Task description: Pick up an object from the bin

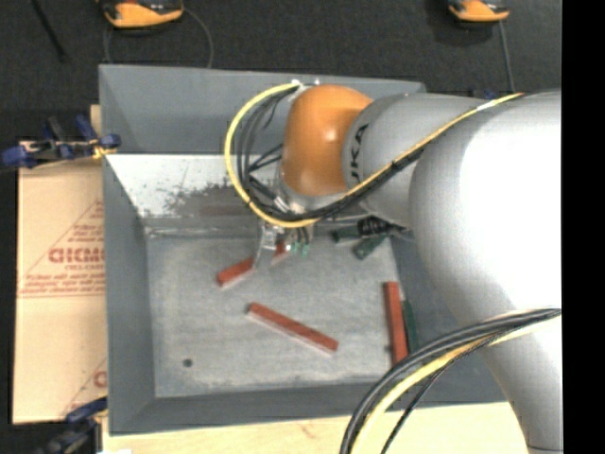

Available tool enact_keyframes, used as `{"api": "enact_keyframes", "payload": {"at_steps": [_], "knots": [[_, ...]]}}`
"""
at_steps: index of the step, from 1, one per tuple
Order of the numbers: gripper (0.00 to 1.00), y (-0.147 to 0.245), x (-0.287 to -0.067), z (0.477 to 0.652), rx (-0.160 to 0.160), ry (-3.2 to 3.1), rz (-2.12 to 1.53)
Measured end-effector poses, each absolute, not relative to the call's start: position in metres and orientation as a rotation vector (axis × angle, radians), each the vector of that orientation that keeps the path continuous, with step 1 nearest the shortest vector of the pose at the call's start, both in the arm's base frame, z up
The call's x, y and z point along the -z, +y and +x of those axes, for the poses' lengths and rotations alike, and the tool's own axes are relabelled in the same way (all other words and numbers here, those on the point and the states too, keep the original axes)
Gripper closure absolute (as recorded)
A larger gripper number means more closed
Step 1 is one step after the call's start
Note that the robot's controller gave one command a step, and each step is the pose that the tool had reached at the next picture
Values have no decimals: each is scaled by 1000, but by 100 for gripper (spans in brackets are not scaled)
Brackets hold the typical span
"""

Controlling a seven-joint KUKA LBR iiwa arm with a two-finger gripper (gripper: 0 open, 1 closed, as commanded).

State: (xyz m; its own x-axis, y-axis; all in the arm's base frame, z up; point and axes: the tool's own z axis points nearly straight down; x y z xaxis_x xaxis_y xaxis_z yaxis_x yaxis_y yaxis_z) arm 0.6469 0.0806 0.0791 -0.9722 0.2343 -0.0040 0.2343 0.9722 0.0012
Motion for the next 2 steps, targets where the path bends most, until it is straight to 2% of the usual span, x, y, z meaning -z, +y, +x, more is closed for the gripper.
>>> {"api": "enact_keyframes", "payload": {"at_steps": [1,2], "knots": [[0,80,-72,644,1,3115,368],[100,80,-72,644,2,3115,365]]}}
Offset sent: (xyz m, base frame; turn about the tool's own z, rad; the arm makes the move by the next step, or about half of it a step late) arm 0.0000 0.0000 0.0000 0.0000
